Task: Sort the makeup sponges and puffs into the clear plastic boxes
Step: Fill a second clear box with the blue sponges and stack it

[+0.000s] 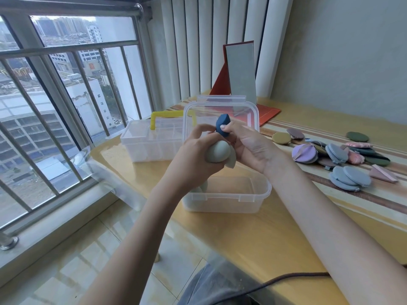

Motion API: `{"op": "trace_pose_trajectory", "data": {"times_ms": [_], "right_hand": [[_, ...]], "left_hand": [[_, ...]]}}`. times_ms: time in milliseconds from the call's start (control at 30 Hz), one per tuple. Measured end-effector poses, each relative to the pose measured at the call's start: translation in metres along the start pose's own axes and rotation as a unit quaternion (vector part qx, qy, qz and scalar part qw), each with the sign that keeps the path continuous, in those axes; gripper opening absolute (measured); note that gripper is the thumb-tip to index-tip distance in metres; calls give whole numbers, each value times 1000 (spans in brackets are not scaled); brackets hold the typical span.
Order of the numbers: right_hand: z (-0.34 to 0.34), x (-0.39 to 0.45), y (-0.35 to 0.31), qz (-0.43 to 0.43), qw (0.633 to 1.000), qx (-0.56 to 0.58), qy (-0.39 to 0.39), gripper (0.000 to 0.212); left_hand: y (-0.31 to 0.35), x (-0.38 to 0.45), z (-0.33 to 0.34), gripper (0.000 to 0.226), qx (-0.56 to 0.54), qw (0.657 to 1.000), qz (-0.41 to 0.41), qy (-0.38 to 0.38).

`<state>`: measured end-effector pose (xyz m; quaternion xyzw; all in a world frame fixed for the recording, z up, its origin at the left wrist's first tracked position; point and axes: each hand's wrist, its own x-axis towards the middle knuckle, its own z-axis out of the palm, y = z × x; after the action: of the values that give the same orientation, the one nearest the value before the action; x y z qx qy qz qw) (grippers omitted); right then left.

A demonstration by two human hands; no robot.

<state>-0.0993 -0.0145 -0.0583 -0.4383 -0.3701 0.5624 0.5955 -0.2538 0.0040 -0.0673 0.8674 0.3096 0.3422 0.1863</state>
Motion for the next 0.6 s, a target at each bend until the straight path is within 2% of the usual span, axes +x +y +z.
{"op": "trace_pose_trajectory", "data": {"times_ms": [167,333,400,500,600], "right_hand": [[0,-2,-4,13,999,39,-5,26],[0,-3,-5,-22,997,80,-2,20],[0,-4,-5,-56,997,61,10,28],[0,-5,-5,-72,996,43,7,25],[-1,-7,-8,-74,993,-95,-7,20]], "left_hand": [[-3,1,2,30,-52,998,-21,25],[-3,-2,2,24,-85,989,-61,107],[-7,-1,2,24,-110,978,-84,155],[-10,1,2,26,-165,962,-118,182],[-9,1,2,25,-192,955,-135,180]]}}
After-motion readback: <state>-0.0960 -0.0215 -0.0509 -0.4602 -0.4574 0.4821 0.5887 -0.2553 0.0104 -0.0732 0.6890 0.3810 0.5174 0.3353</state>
